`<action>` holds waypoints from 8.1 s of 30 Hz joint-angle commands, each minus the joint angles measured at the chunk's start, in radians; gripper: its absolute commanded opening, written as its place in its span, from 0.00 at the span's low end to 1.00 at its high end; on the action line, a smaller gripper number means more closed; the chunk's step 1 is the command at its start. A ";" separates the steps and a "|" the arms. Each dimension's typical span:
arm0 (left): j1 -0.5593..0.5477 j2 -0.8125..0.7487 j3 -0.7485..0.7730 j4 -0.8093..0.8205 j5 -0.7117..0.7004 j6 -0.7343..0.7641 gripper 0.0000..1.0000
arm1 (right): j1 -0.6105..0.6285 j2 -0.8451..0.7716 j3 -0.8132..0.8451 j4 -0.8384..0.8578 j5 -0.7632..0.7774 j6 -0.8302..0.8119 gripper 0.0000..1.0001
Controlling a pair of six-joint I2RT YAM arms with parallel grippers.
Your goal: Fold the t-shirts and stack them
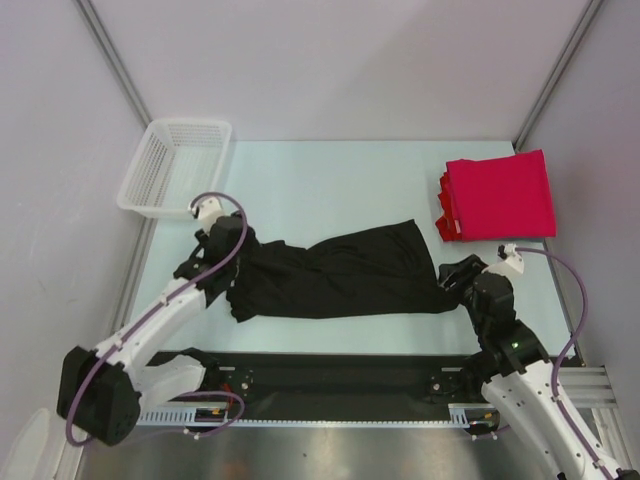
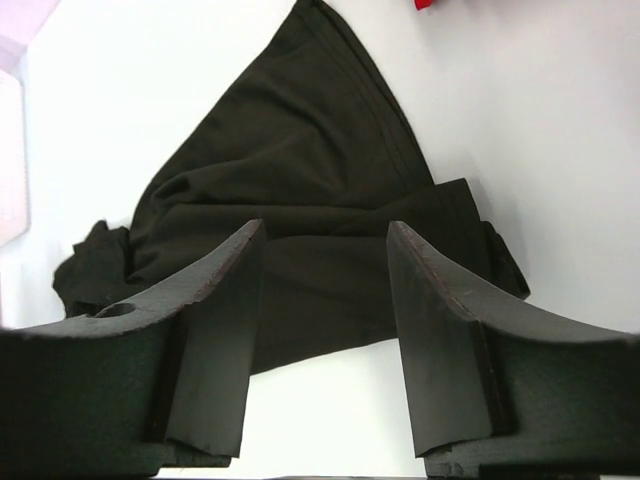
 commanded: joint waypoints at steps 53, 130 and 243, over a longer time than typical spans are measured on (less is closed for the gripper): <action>0.086 0.598 0.413 -0.050 0.052 0.106 0.00 | -0.003 0.159 0.066 -0.034 0.023 -0.001 0.56; 0.069 -0.697 0.213 -0.695 0.776 0.108 0.00 | 0.006 1.008 0.403 0.173 -0.043 -0.110 0.55; 0.161 -0.413 0.121 -0.316 0.643 0.326 0.00 | -0.046 1.284 0.625 0.266 -0.408 -0.314 0.50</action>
